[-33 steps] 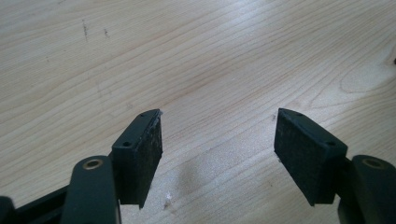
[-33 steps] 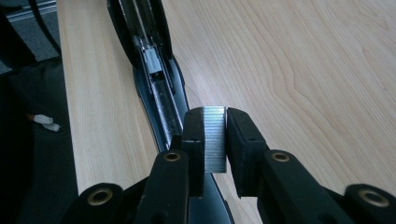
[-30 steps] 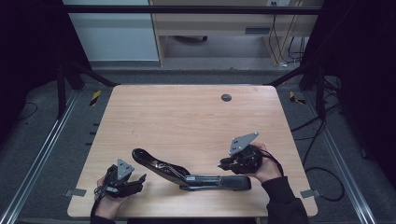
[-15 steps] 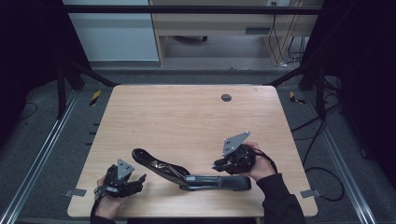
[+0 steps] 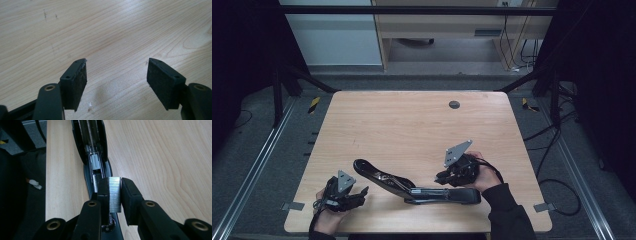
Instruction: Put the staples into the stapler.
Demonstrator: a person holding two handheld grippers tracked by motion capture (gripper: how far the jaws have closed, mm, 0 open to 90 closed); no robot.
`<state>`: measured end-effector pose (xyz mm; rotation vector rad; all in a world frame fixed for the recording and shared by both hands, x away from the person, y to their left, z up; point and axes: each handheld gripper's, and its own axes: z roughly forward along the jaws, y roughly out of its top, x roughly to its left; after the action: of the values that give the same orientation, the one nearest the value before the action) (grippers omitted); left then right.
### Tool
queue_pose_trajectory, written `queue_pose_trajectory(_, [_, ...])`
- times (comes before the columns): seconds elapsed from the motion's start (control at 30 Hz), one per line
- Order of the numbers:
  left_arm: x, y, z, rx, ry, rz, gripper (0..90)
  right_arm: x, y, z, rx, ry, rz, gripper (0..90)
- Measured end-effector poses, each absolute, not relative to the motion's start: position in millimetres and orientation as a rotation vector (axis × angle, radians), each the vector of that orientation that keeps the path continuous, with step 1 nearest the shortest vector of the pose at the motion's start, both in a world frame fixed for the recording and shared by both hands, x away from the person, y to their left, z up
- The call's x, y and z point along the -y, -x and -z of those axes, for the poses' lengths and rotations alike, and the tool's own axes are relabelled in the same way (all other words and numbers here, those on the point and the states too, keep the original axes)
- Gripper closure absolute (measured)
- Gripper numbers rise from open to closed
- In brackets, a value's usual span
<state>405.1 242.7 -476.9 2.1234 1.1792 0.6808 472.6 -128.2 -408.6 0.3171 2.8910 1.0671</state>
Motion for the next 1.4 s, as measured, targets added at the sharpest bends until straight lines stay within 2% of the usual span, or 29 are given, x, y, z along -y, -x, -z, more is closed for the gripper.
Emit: queue_pose_trajectory(1.4, [-242.5,-405.6,477.5,-1.181,-2.127,-0.677,31.7,110.0,-472.6,424.0,-3.02,-0.133,-0.963,77.9])
